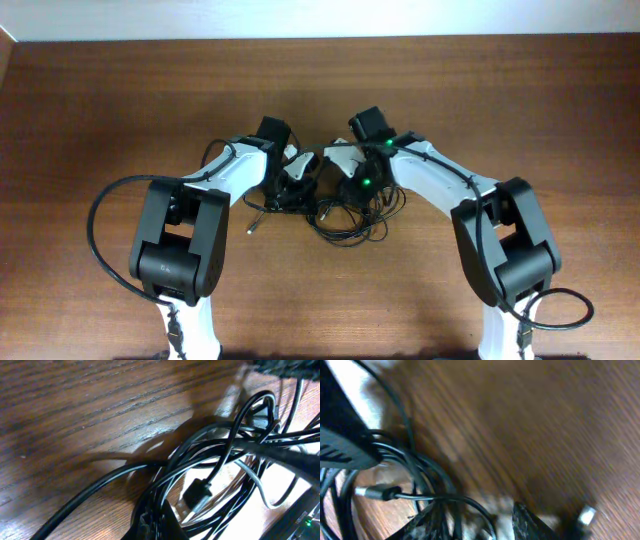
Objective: Untangle cables
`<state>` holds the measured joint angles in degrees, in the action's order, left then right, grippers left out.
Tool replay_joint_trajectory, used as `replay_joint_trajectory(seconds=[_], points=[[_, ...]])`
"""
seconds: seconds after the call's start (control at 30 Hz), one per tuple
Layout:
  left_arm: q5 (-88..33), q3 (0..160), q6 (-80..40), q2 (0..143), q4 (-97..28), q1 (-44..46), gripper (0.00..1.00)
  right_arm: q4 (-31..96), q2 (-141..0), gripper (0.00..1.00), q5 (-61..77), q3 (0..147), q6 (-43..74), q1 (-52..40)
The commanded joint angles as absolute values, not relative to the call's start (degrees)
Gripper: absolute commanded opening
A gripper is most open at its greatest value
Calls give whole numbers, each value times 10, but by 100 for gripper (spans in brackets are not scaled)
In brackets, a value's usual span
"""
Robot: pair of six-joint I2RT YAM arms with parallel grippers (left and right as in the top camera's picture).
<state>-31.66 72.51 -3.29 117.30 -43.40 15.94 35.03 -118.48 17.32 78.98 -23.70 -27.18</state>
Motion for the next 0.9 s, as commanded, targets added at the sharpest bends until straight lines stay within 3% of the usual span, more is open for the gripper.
replay_joint_trajectory(seconds=[0.0,0.13,0.43,0.47,0.5,0.63,0.87], points=[[-287,717,-30,1182,-431,157,0,346,-1195,44,141,793,-274,-295],[-287,717,-30,1182,-431,157,0,342,-1196,31,120,793,-274,-297],[-287,717,-30,1182,-431,157,0,316,-1235,32,120,793,-274,-297],[-287,717,-30,1182,-430,157,0,314,-1240,26,120,793,-274,-296],[-287,717,-30,1182,-430,157,0,314,-1241,8,120,793,-274,-295],[-287,717,-30,1182,-430,157,0,312,-1225,4,142,799,-264,-288],[-287,717,-30,1182,-430,157,0,254,-1208,4,138,815,-7,-223]])
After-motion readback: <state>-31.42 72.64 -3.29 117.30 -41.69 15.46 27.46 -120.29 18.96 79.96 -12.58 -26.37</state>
